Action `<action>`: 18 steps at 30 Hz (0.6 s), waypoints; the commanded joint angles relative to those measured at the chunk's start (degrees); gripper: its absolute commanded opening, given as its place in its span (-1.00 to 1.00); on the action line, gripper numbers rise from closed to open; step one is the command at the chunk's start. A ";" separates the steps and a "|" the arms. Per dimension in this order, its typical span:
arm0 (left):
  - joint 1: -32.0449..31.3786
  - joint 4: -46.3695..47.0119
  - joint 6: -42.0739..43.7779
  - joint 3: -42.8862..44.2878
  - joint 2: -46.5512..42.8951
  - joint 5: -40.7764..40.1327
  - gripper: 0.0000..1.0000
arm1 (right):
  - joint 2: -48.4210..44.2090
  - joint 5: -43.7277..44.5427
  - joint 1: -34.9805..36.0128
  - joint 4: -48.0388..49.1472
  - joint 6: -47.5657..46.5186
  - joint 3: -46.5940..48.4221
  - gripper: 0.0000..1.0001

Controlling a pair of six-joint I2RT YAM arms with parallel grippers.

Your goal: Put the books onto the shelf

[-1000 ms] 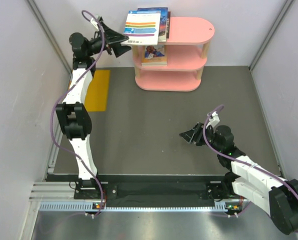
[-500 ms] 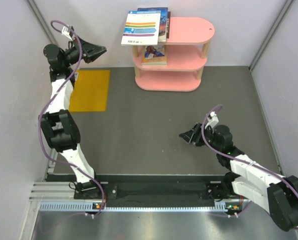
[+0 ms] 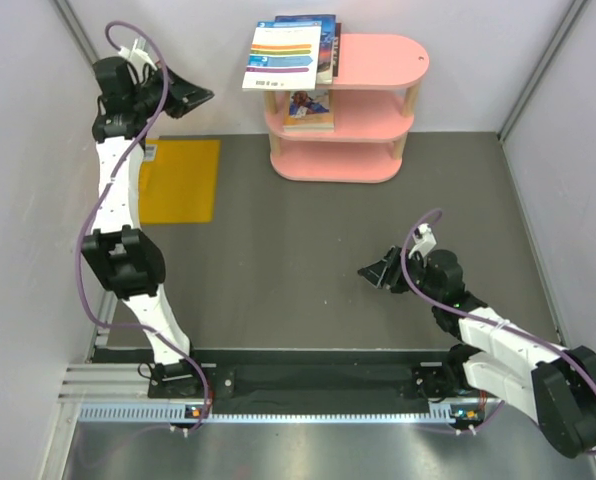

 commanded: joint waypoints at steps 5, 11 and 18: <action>-7.01 -18.03 14.45 11.80 3.45 -19.44 -1.00 | 0.46 -0.27 0.75 2.74 -0.07 1.69 0.39; -12.19 -19.97 18.93 15.14 2.75 -35.00 -1.00 | 0.37 -0.18 0.75 2.74 0.01 1.68 0.39; -16.94 -17.34 20.61 15.14 2.22 -42.04 -1.00 | 0.81 -0.18 0.75 2.92 0.01 1.77 0.38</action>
